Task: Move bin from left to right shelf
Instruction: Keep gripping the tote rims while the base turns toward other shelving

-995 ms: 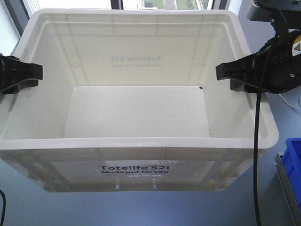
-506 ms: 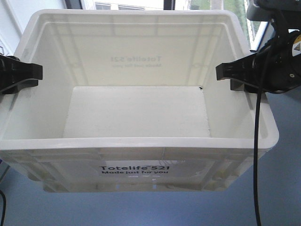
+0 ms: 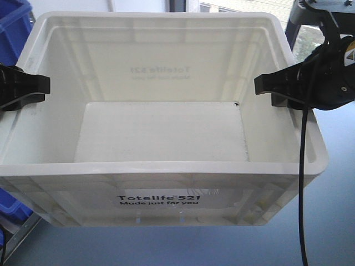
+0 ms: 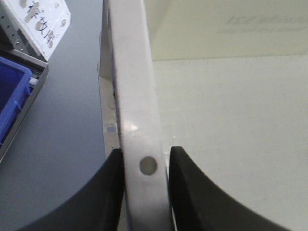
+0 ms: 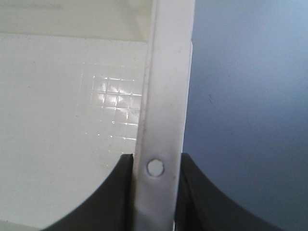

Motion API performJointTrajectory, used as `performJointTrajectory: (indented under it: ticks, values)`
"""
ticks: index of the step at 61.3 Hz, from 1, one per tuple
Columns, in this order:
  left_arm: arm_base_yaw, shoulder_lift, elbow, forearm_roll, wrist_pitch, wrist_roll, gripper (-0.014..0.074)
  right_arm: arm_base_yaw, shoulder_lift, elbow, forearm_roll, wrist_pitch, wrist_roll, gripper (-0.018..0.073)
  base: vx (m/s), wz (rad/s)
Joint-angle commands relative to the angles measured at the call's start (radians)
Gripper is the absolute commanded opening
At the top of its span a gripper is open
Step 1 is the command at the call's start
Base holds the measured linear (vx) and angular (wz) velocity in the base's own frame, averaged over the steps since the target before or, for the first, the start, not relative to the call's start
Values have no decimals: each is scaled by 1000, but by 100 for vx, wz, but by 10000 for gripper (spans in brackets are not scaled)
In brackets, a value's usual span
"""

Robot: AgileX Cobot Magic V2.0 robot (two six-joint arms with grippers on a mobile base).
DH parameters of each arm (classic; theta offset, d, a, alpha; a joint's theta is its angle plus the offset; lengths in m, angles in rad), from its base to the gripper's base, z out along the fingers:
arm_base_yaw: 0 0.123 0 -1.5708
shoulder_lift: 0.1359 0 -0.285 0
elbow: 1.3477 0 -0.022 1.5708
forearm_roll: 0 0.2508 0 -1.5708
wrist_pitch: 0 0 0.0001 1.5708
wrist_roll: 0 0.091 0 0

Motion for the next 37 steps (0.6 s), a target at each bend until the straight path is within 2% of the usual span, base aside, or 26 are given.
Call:
performJointTrajectory:
  ticks: [1,37]
  values:
    - [0,-41,-44,0,-100,32,109,-10,-36,-39,-72,-99,-33,1,15,57]
    - [0,-41,-44,0,-100,32,109,-10,-36,-39,-72,-99,-33,1,12,50]
